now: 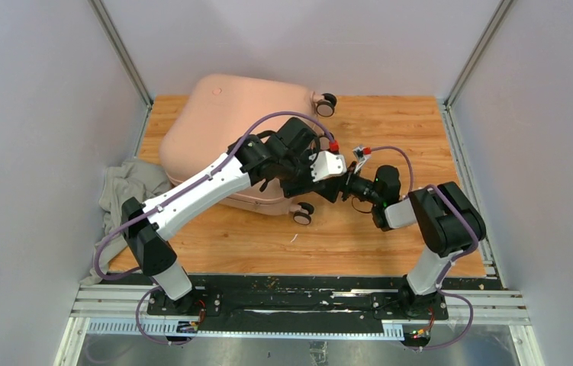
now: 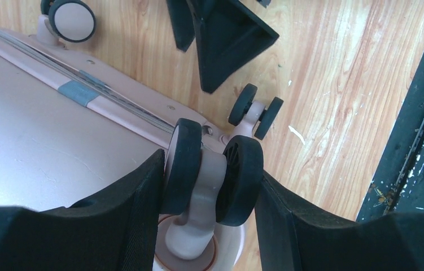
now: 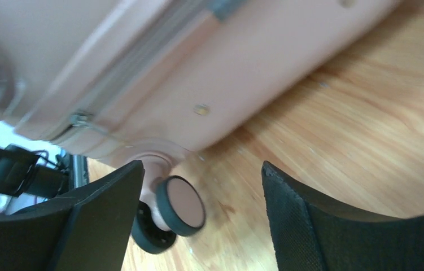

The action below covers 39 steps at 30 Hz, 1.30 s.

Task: Pack the luggage
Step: Zip the luggage at the corner of the board.

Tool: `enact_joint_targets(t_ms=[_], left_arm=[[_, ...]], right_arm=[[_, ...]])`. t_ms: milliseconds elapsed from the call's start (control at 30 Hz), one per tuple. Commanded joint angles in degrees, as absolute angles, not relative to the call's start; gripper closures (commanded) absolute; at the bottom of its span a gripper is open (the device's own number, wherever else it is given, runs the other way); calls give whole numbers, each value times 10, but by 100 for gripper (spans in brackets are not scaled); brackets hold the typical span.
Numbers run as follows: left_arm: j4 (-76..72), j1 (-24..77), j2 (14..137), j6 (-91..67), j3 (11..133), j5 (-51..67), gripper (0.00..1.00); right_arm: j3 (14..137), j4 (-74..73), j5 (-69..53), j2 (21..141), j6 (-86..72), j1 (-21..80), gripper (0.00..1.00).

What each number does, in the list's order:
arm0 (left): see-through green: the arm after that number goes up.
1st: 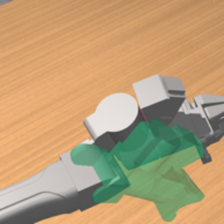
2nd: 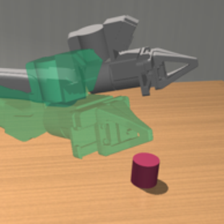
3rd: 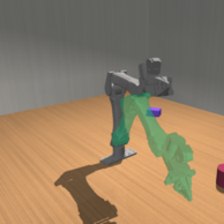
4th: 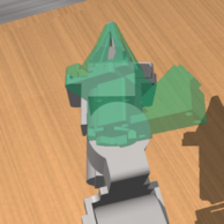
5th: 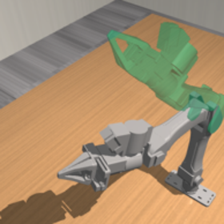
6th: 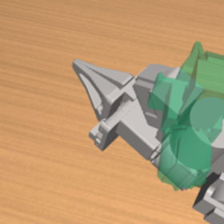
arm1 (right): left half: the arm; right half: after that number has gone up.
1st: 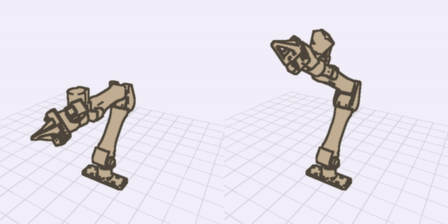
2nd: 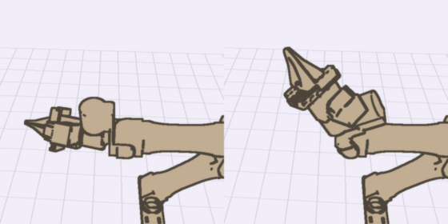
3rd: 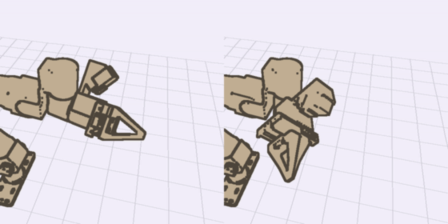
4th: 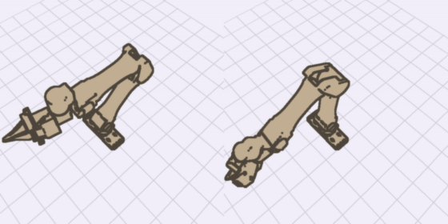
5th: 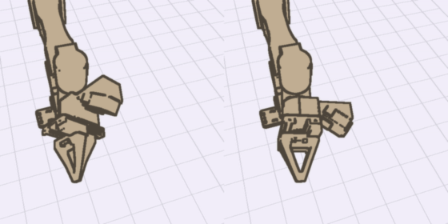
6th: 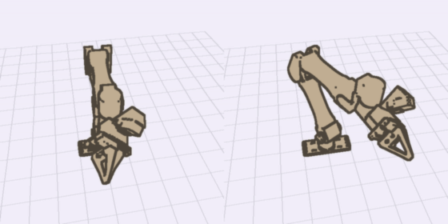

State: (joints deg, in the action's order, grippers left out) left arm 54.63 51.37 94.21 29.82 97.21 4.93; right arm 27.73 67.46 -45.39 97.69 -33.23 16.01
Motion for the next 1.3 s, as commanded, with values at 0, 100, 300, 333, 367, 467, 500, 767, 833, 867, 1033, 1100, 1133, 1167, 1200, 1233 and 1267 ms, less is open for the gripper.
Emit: enact_joint_targets(t_ms=[0, 100, 300, 333, 367, 467, 500, 767, 833, 867, 1033, 1100, 1133, 1167, 1200, 1233, 1267], left_arm=[[472, 500, 907, 269, 1028, 37, 100], [478, 500, 908, 273, 1028, 36, 100], [478, 500, 913, 278, 1035, 33, 100], [478, 500, 915, 279, 1038, 33, 100], [478, 500, 915, 280, 1039, 33, 100], [478, 500, 915, 283, 1041, 33, 100], [478, 500, 914, 284, 1040, 33, 100], [510, 500, 910, 309, 1027, 84, 83], [548, 500, 919, 335, 1034, 116, 53], [566, 500, 925, 347, 1037, 129, 41], [611, 501, 949, 422, 1027, 163, 25], [611, 503, 961, 440, 1024, 154, 20], [611, 506, 968, 447, 1026, 147, 18], [611, 507, 976, 454, 1028, 139, 15], [611, 511, 982, 460, 1031, 133, 14], [611, 513, 989, 465, 1034, 127, 12], [611, 515, 994, 469, 1035, 123, 11]], right_arm=[[305, 892, -555, 1036, -397, 185, 23], [335, 912, -577, 1054, -416, 202, 25], [357, 909, -594, 1060, -407, 231, 29], [358, 913, -597, 1063, -411, 232, 30], [358, 914, -599, 1064, -415, 232, 30], [352, 914, -603, 1062, -414, 232, 31], [348, 914, -602, 1060, -413, 232, 31], [328, 912, -588, 1077, -405, 226, 27], [326, 912, -586, 1082, -402, 226, 27], [323, 913, -585, 1084, -402, 224, 27], [312, 914, -571, 1092, -400, 211, 29], [305, 912, -562, 1092, -399, 203, 30], [300, 913, -555, 1091, -399, 197, 30], [295, 913, -550, 1090, -399, 192, 30], [291, 913, -548, 1090, -398, 187, 30], [287, 913, -548, 1090, -399, 183, 30], [284, 914, -547, 1090, -398, 181, 30]])
